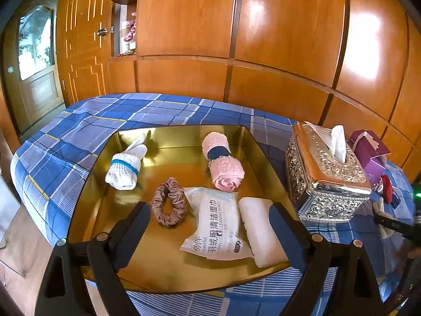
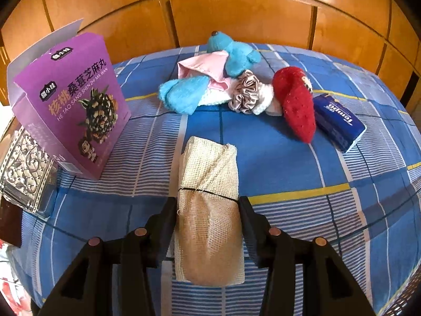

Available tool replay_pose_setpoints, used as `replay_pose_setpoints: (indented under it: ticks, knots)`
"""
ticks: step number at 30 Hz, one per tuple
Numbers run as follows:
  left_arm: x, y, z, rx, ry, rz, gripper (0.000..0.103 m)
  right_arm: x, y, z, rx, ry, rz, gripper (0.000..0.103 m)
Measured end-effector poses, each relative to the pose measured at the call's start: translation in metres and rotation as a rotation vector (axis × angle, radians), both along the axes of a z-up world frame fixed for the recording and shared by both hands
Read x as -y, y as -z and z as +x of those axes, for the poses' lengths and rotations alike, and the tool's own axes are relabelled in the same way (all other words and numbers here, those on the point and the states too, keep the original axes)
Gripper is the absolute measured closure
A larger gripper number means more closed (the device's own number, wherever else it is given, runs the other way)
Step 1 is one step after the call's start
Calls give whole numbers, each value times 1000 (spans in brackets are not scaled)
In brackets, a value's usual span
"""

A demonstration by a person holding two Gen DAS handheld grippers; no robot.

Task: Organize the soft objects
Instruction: 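Carry the held beige cloth with the right tool toward the gold tray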

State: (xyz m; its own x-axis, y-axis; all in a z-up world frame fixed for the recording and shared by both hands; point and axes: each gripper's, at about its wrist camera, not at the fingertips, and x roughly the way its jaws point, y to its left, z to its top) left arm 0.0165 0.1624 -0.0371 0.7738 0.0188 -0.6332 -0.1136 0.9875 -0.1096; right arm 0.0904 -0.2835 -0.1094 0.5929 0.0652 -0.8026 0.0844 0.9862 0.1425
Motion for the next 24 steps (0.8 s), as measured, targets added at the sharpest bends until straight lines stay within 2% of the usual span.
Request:
replay_pose_setpoints:
  ticks: [5,9,13,17,24]
  knots:
    - [4,4,1,-16,12,-2,11,-5,1,-4,6,2,-29,55]
    - [8,2,-1,-9,18,10,11,-3,-3,-7,4,7,-36,62]
    - [8,-4,-3,11,19,22,11,-3,-15,-4,-6,34,-57,64]
    - [8,-7,-4,20,21,30,11,4,-49,3,31,52,-39,64]
    - [8,-10,-4,26,27,36,11,5,-138,54,90,24,4,63]
